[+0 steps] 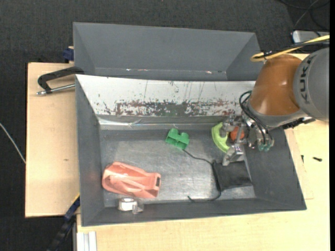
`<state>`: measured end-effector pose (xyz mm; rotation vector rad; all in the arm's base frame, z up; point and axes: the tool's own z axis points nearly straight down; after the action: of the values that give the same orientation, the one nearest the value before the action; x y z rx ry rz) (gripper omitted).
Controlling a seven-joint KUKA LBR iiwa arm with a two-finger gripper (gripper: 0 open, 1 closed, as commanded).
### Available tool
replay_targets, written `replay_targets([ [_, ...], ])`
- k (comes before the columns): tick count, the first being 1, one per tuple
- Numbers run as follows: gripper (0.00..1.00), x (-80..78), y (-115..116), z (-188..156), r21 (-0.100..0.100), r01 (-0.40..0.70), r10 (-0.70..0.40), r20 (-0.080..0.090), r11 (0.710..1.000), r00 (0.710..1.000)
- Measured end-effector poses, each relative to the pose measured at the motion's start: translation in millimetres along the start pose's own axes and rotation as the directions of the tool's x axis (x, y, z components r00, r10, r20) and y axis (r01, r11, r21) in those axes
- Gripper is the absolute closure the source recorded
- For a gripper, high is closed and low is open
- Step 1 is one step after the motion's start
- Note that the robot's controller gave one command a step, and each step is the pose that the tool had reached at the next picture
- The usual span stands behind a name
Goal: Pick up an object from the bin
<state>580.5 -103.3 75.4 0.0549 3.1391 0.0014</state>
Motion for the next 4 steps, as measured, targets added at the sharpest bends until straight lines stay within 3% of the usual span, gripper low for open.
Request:
replay_targets([
  [2, 0.0, 3.9, -5.3, -0.3, -0.005, -0.035, 0.035, 0.006, 0.999, 0.999],
  [3, 1.0, 10.6, -16.0, -15.7, -0.003, -0.218, 0.218, 0.006, 0.976, 0.976],
  [4, 1.0, 10.7, -15.9, -15.7, -0.003, -0.217, 0.217, 0.006, 0.976, 0.976],
])
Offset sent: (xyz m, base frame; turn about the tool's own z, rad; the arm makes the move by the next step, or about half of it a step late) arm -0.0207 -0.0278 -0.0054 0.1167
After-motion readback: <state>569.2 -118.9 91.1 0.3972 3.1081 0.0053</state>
